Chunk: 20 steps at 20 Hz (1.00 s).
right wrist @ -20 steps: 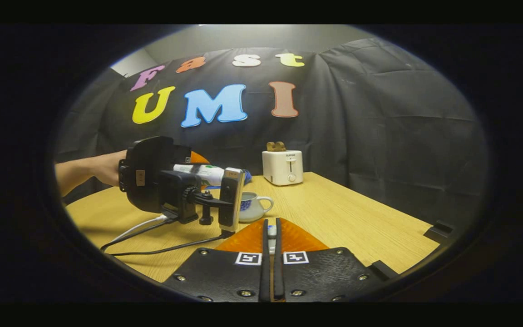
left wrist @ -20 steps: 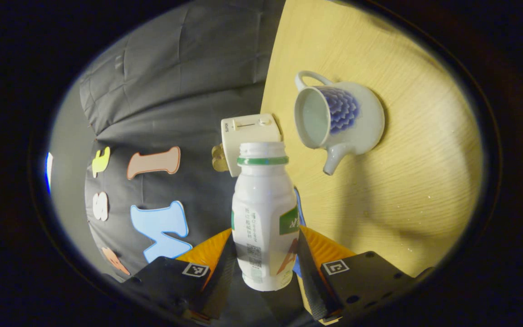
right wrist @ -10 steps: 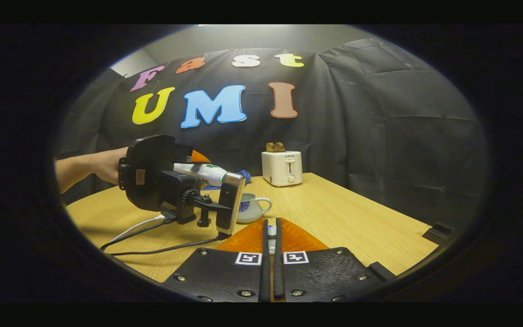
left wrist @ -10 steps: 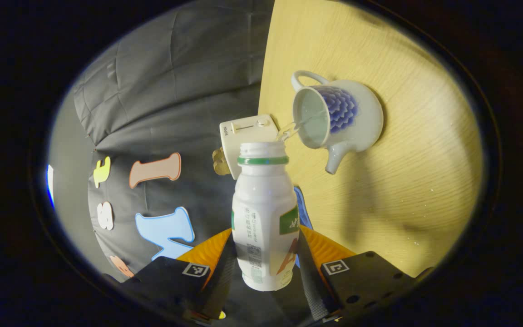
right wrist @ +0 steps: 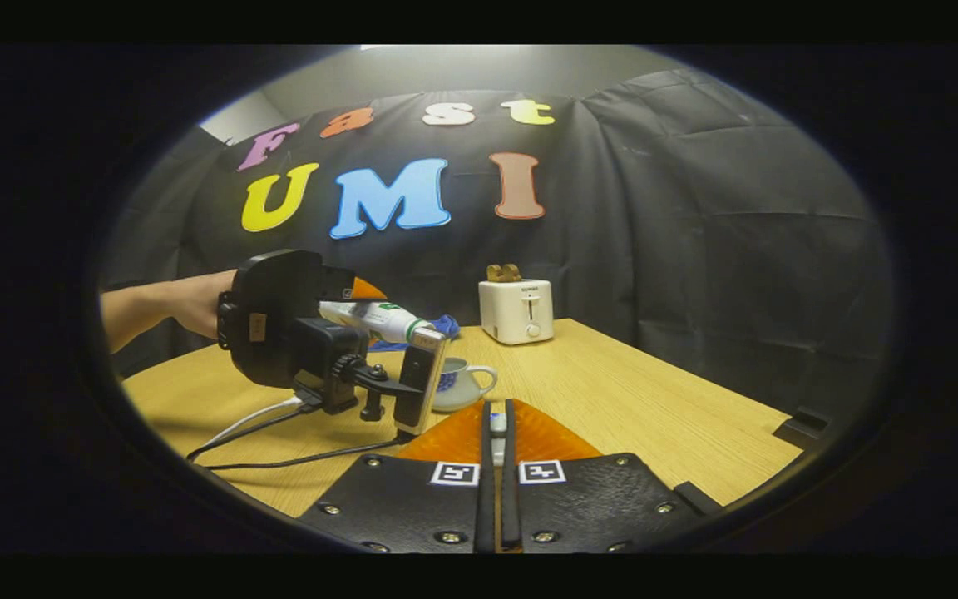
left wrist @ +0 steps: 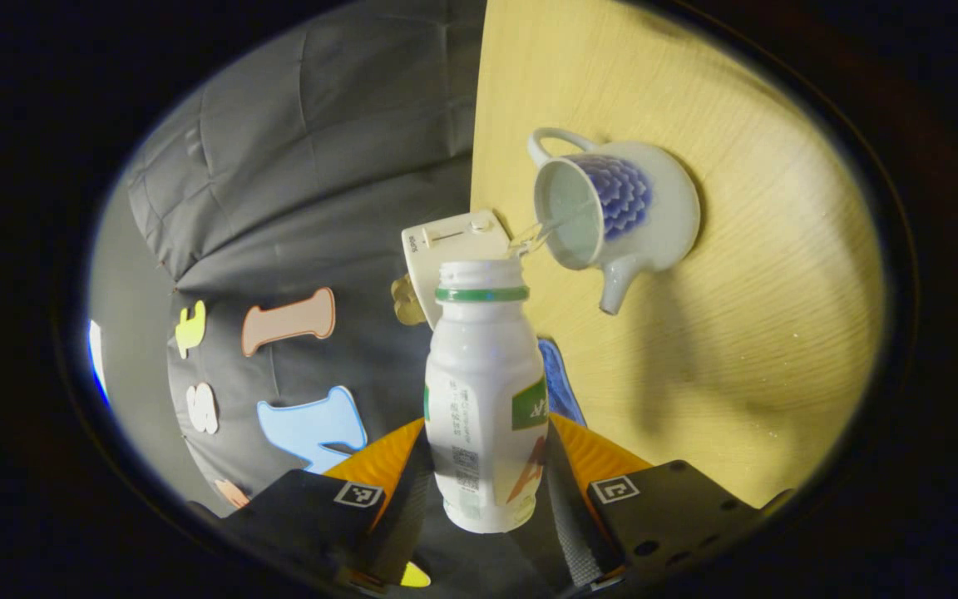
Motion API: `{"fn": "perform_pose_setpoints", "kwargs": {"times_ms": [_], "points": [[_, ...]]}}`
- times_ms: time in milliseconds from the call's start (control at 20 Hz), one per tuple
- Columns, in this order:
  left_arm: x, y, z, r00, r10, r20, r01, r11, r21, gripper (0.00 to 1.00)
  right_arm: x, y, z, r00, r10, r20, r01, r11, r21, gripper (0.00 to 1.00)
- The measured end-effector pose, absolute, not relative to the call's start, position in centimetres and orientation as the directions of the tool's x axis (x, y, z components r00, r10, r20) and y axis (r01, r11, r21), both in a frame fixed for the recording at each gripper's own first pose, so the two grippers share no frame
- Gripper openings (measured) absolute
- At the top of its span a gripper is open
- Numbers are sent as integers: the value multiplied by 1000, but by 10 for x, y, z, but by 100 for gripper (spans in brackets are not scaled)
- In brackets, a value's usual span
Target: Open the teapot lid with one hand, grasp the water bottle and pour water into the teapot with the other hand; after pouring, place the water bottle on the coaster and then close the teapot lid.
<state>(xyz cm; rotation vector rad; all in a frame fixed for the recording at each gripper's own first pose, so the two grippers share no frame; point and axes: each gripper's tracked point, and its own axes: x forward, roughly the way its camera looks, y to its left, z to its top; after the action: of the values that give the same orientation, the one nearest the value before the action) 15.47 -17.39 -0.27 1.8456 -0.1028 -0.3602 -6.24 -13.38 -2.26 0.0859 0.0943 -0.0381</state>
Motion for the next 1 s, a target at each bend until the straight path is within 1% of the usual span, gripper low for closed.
{"fn": "perform_pose_setpoints", "kwargs": {"times_ms": [50,100,350,400,450,500,550,600,650,700,750,800,900,950,1000], "points": [[154,-175,-2,948,-254,-191,108,-308,945,76,-63,-134,-23,995,-34,-95,42,996,85,3],[154,-176,-2,948,-254,-192,107,-312,944,76,-63,-134,-23,995,-34,-95,42,996,84,4],[154,-176,1,949,-254,-187,98,-329,939,76,-65,-139,-25,994,-44,-96,53,994,92,3],[154,-176,2,949,-253,-186,95,-332,938,76,-64,-139,-25,994,-44,-98,53,994,93,0],[154,-176,2,950,-253,-185,93,-334,938,76,-64,-138,-27,994,-41,-102,51,994,93,4],[154,-176,3,950,-256,-179,87,-334,939,76,-64,-137,-27,994,-39,-104,49,994,95,3],[155,-177,4,951,-258,-172,79,-336,938,76,-65,-138,-28,994,-37,-104,47,994,95,0],[154,-177,6,952,-257,-164,70,-341,937,78,-65,-138,-27,994,-38,-104,48,994,95,3],[154,-177,6,954,-256,-159,63,-346,936,80,-65,-139,-27,994,-40,-103,50,994,94,4],[154,-177,7,954,-255,-159,62,-350,935,76,-65,-140,-27,994,-43,-103,52,994,94,3],[154,-178,6,953,-257,-161,63,-354,933,76,-65,-140,-27,994,-44,-101,54,994,94,3],[154,-178,7,953,-255,-162,62,-361,931,76,-66,-140,-27,994,-44,-101,54,994,95,0],[153,-178,7,953,-252,-166,61,-379,923,76,-67,-141,-27,994,-43,-101,53,994,99,0],[152,-179,6,951,-259,-168,57,-389,919,76,-67,-141,-28,994,-44,-101,54,994,99,3],[152,-181,8,950,-264,-166,50,-397,916,76,-67,-141,-28,994,-43,-100,53,994,99,0]]}}
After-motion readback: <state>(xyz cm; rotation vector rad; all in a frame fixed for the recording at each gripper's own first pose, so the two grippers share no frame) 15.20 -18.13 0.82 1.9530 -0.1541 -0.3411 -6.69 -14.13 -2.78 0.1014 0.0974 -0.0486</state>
